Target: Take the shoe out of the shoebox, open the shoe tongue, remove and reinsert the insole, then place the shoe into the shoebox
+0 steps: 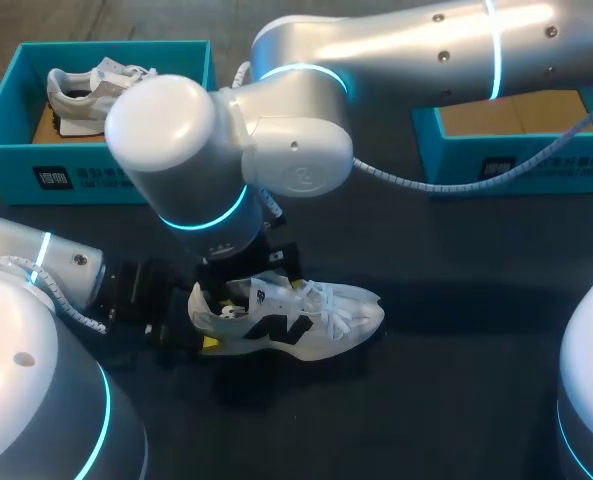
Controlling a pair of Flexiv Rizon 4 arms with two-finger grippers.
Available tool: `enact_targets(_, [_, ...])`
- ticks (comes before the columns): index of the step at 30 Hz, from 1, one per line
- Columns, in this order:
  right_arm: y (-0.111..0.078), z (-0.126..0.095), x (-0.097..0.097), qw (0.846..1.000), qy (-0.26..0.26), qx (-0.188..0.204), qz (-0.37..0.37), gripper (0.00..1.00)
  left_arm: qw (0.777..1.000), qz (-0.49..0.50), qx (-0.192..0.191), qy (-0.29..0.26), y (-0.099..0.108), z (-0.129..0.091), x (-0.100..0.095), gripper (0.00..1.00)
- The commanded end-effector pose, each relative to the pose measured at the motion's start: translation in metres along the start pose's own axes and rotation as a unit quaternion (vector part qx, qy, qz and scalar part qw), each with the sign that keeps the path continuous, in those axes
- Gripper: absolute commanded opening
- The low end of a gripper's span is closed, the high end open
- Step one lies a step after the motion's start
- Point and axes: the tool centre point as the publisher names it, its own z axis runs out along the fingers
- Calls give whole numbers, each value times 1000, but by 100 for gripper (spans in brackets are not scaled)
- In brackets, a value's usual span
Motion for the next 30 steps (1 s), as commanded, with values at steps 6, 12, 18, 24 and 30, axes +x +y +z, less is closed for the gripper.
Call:
enact_targets(6, [-4,18,-2,906,-7,9,423,100,1000,0,-2,0,5,2,-5,0])
enact_targets(12, [-6,24,-13,906,-15,17,423,100,1000,0,-2,0,5,2,-5,0])
enact_targets(18, [-10,24,-26,905,-29,22,424,100,1000,0,-2,0,5,2,-5,0])
enact_targets(24, [-13,18,-31,905,-40,26,422,68,1000,0,-2,0,5,2,-5,0])
enact_targets(30, [-15,12,-36,906,-47,23,421,32,1000,0,-2,0,5,2,-5,0])
